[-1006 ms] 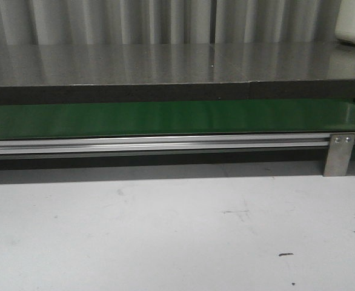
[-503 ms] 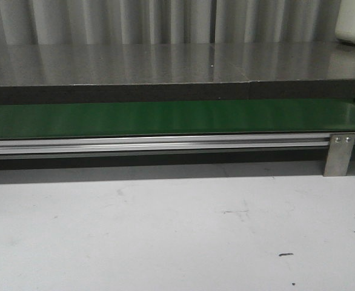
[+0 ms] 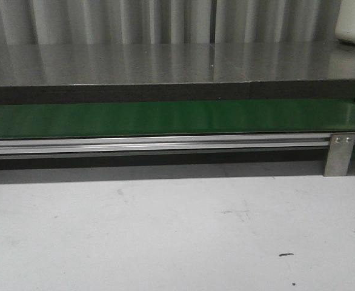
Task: Move button from left to right
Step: 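Lower the left gripper and grasp the yellow-capped push button in the blue tray, then lift the button with the left gripper and lower it onto the green belt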
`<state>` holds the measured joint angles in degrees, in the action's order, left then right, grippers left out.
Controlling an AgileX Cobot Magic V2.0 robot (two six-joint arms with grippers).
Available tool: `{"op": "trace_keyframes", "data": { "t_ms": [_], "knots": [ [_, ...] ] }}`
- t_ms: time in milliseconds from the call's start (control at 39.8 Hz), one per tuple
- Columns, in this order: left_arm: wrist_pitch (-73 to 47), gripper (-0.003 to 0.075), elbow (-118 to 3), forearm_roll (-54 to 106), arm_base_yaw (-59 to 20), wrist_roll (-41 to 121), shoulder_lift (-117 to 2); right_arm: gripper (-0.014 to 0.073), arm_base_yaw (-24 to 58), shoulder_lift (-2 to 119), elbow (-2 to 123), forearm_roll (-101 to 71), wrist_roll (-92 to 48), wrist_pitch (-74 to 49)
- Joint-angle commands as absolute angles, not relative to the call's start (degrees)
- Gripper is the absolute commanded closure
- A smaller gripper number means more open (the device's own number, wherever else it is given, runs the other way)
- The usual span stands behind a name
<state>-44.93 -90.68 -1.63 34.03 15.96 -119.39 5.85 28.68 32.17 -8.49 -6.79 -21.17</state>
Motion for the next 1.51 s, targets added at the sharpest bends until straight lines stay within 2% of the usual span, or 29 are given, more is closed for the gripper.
{"op": "trace_keyframes", "data": {
  "t_ms": [0,377,427,578,654,754,1106,1483],
  "knots": [
    [-44.82,0.0136,-93.89,0.00,34.47,17.12,-118.51,-0.0060,5.45,29.20,34.17,-8.67,-7.06,-16.65],
    [-49.73,0.0149,-98.53,0.00,34.47,17.37,-123.19,-0.0060,5.45,29.20,34.12,-8.67,-7.06,-16.64],
    [-49.73,0.0193,-98.53,0.00,34.47,17.37,-123.19,-0.0060,5.45,29.20,34.12,-8.67,-7.06,-16.64],
    [-50.93,0.0426,-98.53,0.00,34.47,17.46,-123.19,-0.0060,5.45,29.20,34.12,-8.67,-7.06,-16.64],
    [-51.02,0.0519,-98.53,0.00,34.47,17.46,-123.19,-0.0060,5.45,29.20,34.12,-8.67,-7.06,-16.64],
    [-52.33,0.0595,-99.55,0.00,34.47,17.46,-123.19,-0.0060,5.45,29.20,34.12,-8.67,-7.06,-16.64],
    [-57.22,0.0605,-107.54,8.14,33.47,16.01,-116.26,-0.0060,5.45,29.20,34.12,-8.67,-7.06,-16.64],
    [-63.52,0.0605,-107.62,8.12,20.76,12.60,-108.44,-0.0060,5.45,29.20,34.12,-8.67,-7.06,-16.64]
  ]
}}
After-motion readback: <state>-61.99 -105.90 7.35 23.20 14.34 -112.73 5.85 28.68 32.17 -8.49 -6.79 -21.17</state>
